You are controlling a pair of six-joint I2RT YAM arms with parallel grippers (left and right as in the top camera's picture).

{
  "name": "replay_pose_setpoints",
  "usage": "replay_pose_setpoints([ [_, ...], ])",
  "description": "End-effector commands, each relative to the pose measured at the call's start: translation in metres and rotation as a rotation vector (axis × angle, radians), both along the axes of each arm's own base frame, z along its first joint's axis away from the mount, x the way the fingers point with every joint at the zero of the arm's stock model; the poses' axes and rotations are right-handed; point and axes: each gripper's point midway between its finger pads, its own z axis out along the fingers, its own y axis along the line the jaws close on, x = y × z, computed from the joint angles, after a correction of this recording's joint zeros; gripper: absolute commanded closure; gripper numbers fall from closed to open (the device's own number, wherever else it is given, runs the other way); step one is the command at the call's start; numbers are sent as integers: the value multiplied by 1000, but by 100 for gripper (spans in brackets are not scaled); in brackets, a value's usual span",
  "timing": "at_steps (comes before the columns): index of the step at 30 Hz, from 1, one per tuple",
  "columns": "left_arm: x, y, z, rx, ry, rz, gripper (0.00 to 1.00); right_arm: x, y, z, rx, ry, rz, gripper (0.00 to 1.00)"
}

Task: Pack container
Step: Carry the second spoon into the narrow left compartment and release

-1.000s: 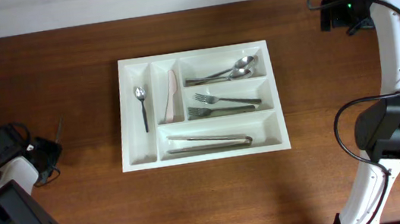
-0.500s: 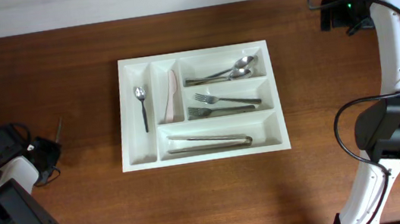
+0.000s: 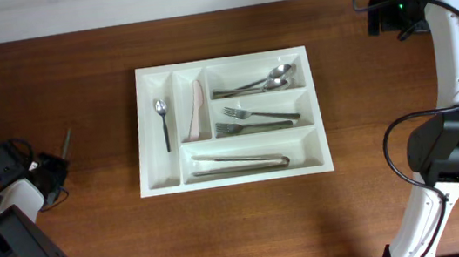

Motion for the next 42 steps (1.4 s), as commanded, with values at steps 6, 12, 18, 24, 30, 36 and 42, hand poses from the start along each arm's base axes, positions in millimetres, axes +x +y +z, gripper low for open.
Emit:
replay_pose_setpoints([
  [6, 49, -32, 59, -62, -231, -255, 98, 0, 0, -2, -5, 3, -12, 1],
  [12, 68, -52, 128, 73, -334, -405, 98, 0, 0, -2, -5, 3, -12, 1],
  [18, 66, -92, 172, 121, -385, -514, 98, 0, 0, -2, -5, 3, -12, 1],
  [24, 55, -140, 160, 105, -286, -592, 98, 1, 0, -2, -5, 3, -12, 1],
  [30, 48, -174, 141, 214, -136, -564, 98, 0, 0, -2, -5, 3, -12, 1],
  [36, 43, -182, 140, 384, -56, -453, 98, 0, 0, -2, -5, 3, -12, 1],
  [42, 30, -181, 127, 472, 40, -401, 98, 0, 0, -2, -5, 3, -12, 1],
])
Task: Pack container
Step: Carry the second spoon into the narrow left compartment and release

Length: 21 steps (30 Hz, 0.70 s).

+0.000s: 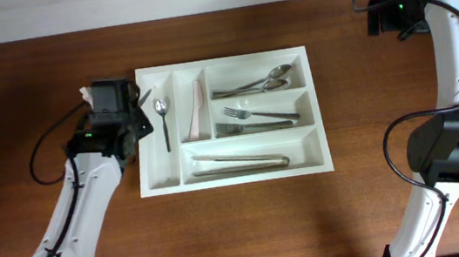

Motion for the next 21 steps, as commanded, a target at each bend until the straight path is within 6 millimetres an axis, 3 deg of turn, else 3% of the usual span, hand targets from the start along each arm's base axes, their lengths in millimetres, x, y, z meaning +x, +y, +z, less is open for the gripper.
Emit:
replay_pose_setpoints([
  [1, -3, 15, -9, 100, 27, 96, 98, 0, 0, -2, -5, 4, -12, 1],
  [10, -4, -5, -55, 114, 146, 39, 98, 0, 0, -2, -5, 4, -12, 1],
  [15, 0, -12, -57, 114, 138, 22, 96, 0, 0, -2, -5, 4, -12, 1],
  [19, 4, -20, -56, 86, 118, 4, 44, 0, 0, -2, -5, 4, -12, 1],
  [21, 6, -22, -56, 78, 113, 0, 30, 0, 0, -2, -5, 4, -12, 1],
])
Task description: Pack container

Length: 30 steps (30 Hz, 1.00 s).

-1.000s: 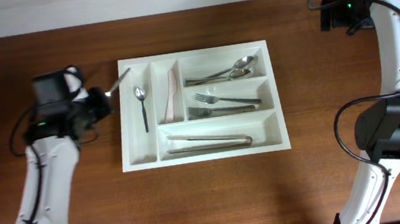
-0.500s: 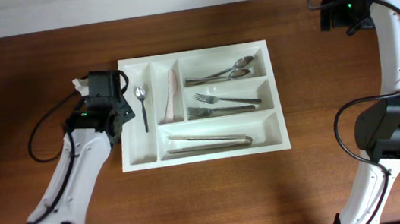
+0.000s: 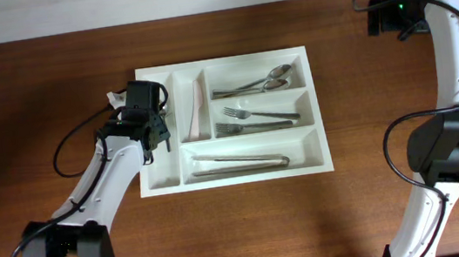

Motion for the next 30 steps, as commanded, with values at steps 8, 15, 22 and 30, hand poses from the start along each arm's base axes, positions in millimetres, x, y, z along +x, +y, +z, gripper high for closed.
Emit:
replay_pose_setpoints([
  [8, 14, -4, 12, 6, -45, -39, 17, 0, 0, -2, -5, 3, -12, 1],
  [15, 39, 3, 65, 98, -142, -74, 1, 0, 0, -2, -5, 4, -12, 1],
  [22, 48, 42, 143, 177, -309, 58, 1, 0, 0, -2, -5, 3, -12, 1],
  [30, 29, 104, 162, 193, -318, 199, 1, 0, 0, -2, -5, 4, -12, 1],
])
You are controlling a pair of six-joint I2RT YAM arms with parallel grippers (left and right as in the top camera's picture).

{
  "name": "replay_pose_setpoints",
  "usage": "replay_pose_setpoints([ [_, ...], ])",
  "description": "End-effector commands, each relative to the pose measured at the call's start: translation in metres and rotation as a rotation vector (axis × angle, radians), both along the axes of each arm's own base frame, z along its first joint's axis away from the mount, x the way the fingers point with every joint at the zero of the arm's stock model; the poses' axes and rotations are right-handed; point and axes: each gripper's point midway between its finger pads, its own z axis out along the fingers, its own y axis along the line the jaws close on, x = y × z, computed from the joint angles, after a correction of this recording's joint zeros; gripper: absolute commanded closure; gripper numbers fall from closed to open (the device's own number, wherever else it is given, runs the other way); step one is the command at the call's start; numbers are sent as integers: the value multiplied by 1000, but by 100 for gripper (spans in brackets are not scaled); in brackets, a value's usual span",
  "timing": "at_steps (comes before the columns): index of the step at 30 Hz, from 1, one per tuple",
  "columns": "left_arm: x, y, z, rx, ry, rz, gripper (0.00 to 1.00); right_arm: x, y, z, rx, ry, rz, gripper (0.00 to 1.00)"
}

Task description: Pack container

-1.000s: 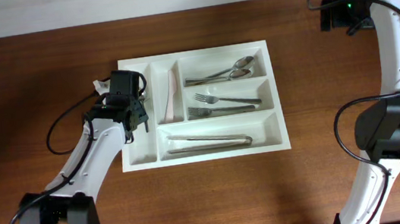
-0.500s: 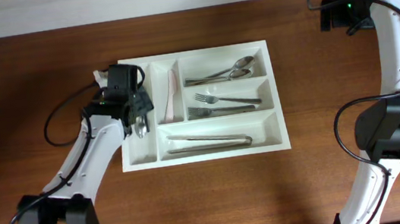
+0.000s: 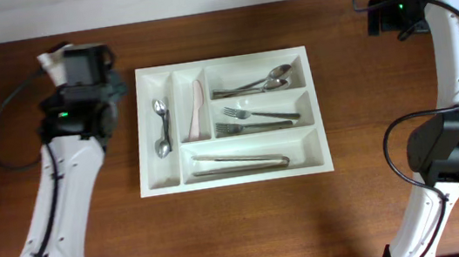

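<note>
The white cutlery tray (image 3: 240,178) lies mid-table. Its left slot holds two small spoons end to end, one toward the back (image 3: 160,110) and one toward the front (image 3: 161,145). Beside them lies a pale knife (image 3: 197,108). On the right, the slots hold large spoons (image 3: 269,79), forks (image 3: 250,119) and tongs (image 3: 239,161). My left gripper (image 3: 111,92) hovers just outside the tray's back left corner with nothing in it; its fingers are mostly hidden under the wrist. My right gripper (image 3: 379,21) hangs far off at the back right, too dark to read.
Brown wooden tabletop (image 3: 68,245) surrounds the tray. The right arm's base (image 3: 456,149) stands at the right edge of the table. A pale wall strip runs along the far edge.
My left gripper was down over the tray's left slot; now it is back outside the tray's left wall. A second small spoon lies in that slot, in front of the first.
At first my left gripper was at the far left table edge by a small utensil, with one spoon in the left slot. Then it was at the tray's left wall carrying the utensil, then over the slot. Now two spoons lie there and the gripper is out.
</note>
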Motion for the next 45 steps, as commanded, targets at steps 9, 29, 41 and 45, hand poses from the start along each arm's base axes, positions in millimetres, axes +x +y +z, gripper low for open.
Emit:
replay_pose_setpoints([
  [9, -8, 25, 13, 27, -13, 56, 1, 0, 0, -2, -5, 3, -12, 1],
  [29, -75, 18, 56, -32, -26, 51, 1, 0, 0, -2, -5, 3, -12, 1],
  [41, -147, 23, 105, -25, -417, 51, 1, 0, 0, -2, -5, 4, -12, 1],
  [45, -156, 13, 65, -61, -475, -3, 1, 0, 0, -2, -5, 4, -12, 1],
])
